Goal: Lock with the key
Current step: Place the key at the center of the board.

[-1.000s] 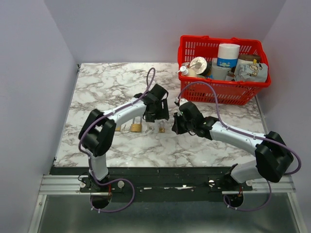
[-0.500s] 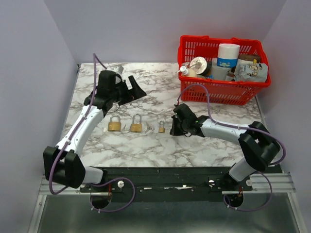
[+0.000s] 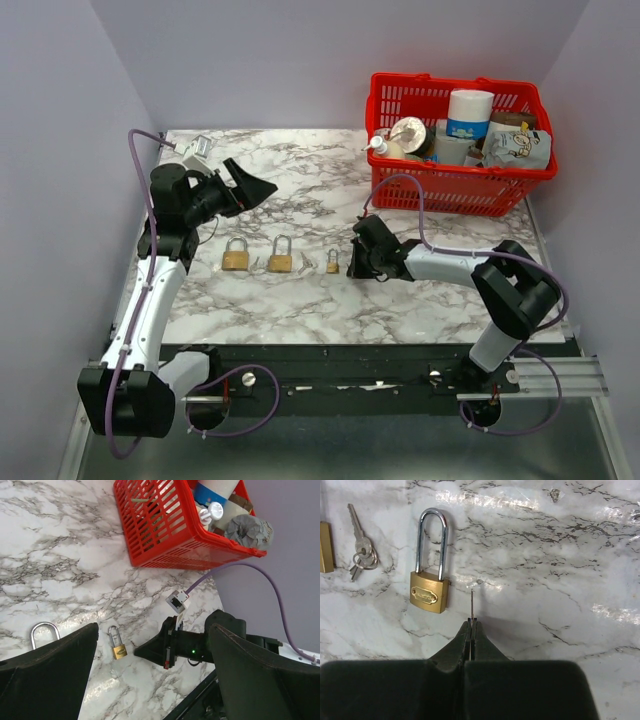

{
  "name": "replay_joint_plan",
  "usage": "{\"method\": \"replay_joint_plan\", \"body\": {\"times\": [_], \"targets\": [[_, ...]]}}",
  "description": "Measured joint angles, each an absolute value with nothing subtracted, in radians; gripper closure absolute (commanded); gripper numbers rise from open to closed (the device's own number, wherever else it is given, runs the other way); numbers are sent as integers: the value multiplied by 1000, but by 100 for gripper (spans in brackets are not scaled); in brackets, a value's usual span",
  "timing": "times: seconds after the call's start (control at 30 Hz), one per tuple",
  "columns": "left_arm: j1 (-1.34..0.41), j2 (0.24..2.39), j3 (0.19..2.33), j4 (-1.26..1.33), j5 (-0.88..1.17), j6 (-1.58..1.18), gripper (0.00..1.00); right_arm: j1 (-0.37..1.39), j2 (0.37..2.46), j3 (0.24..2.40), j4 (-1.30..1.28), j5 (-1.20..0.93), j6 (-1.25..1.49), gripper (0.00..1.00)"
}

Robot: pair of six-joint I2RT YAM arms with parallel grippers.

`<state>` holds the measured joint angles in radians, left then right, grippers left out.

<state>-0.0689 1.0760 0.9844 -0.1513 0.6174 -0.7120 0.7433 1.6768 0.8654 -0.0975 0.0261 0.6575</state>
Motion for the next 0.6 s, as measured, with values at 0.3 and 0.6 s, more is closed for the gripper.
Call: {"method": "replay_joint_plan", "body": {"times": [0.3, 0.6], "targets": [[-19, 1041, 916, -117, 650, -807, 1, 720, 1704, 875, -65, 22, 663, 88], [-15, 1039, 904, -113, 661, -832, 1, 685, 1732, 900, -47, 7, 673, 80]]}}
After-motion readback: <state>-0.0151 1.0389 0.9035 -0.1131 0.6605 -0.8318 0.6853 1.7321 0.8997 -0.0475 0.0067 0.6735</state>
